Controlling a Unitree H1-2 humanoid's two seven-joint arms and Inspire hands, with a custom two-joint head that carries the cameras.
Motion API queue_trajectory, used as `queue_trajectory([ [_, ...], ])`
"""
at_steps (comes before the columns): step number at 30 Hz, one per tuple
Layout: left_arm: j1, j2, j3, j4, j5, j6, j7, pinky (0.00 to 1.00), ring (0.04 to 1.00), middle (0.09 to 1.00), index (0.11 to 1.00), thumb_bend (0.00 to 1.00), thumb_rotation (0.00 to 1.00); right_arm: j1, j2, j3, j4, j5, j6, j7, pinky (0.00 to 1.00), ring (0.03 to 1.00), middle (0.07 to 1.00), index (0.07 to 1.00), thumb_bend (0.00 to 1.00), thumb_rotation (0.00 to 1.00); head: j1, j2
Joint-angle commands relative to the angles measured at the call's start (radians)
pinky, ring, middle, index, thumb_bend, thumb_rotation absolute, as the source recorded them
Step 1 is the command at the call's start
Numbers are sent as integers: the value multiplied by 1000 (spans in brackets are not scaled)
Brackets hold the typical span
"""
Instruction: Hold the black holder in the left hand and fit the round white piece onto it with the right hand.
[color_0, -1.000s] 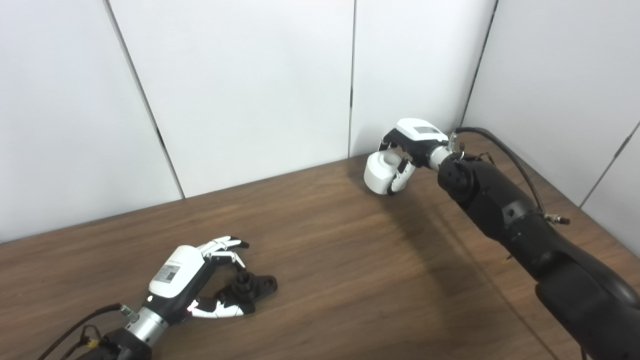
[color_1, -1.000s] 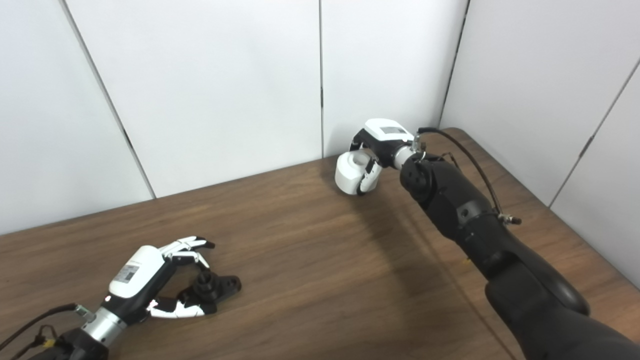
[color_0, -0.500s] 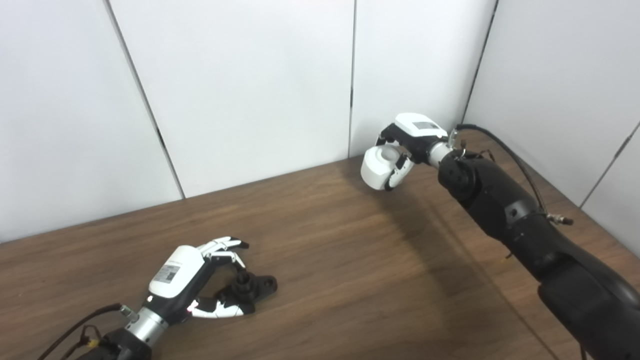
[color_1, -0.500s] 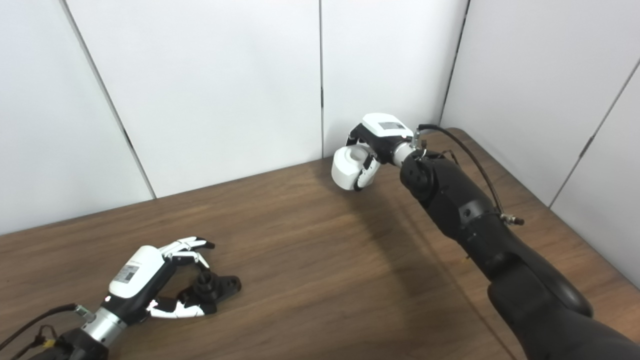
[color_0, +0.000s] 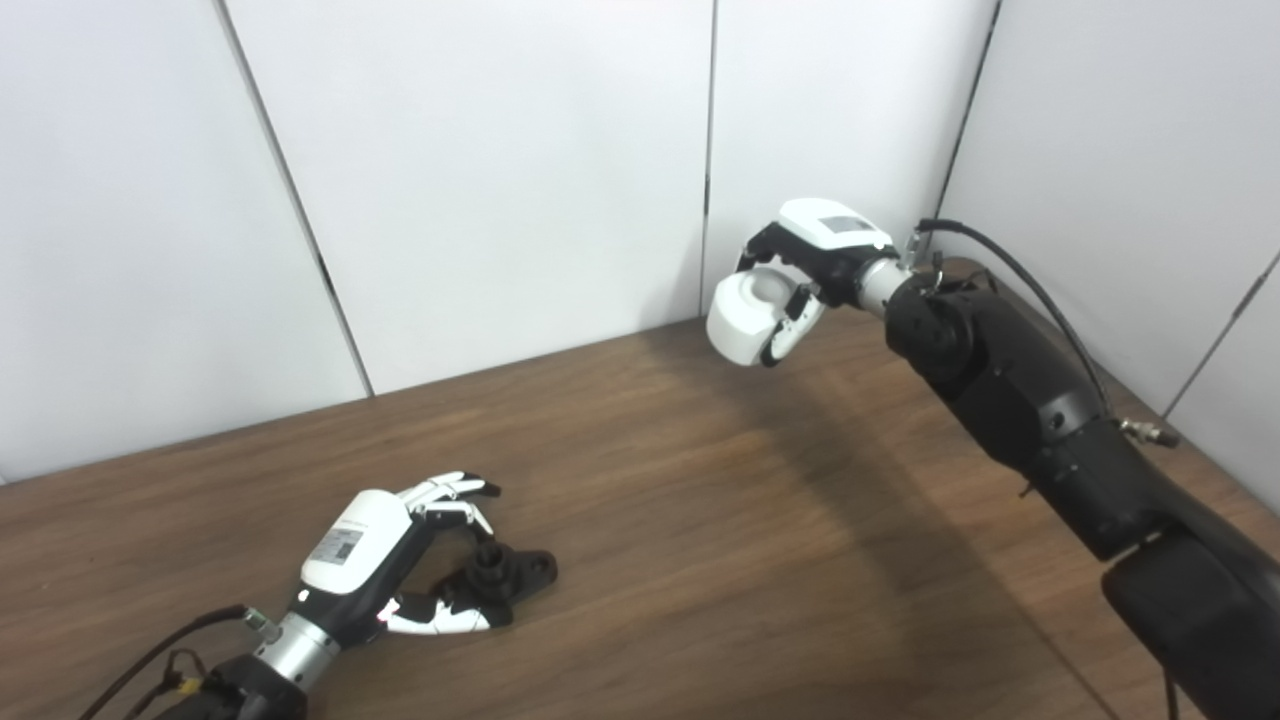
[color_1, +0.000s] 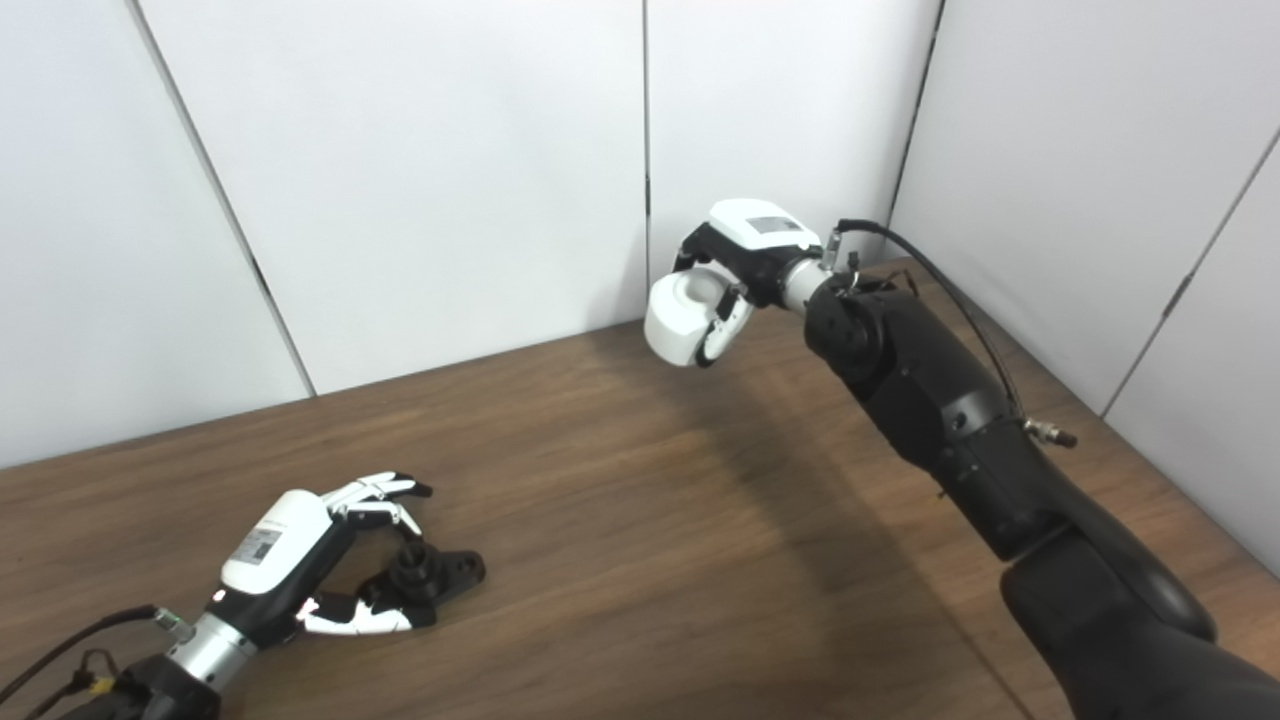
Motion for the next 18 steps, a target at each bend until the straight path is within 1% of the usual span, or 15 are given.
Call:
queue_trajectory([
  [1,91,17,-43,79,62,12,-122,699,861,818,489,523,71,-47,-39,-26,-61,6,14,17,727,787,746,483,523,134,1,1],
  [3,91,12,-34,79,68,12,-125,690,858,817,489,523,72,-45,-38,-29,-91,8,22,45,734,792,747,483,523,134,20,8],
  [7,93,1,-13,77,82,12,-138,697,859,819,489,522,74,-38,-35,-33,-149,10,34,92,718,774,737,483,523,133,41,14],
  [12,99,-17,25,70,107,12,-160,701,859,821,489,522,73,-24,-30,-35,-233,13,60,156,716,778,735,483,523,133,91,28],
  [16,107,-30,61,58,134,16,-190,694,860,824,489,521,76,-13,-27,-38,-280,9,72,187,711,789,740,483,523,134,125,34],
  [18,110,-36,76,48,151,29,-204,698,860,823,489,522,76,-5,-23,-40,-303,7,80,196,709,786,742,483,523,135,151,39],
])
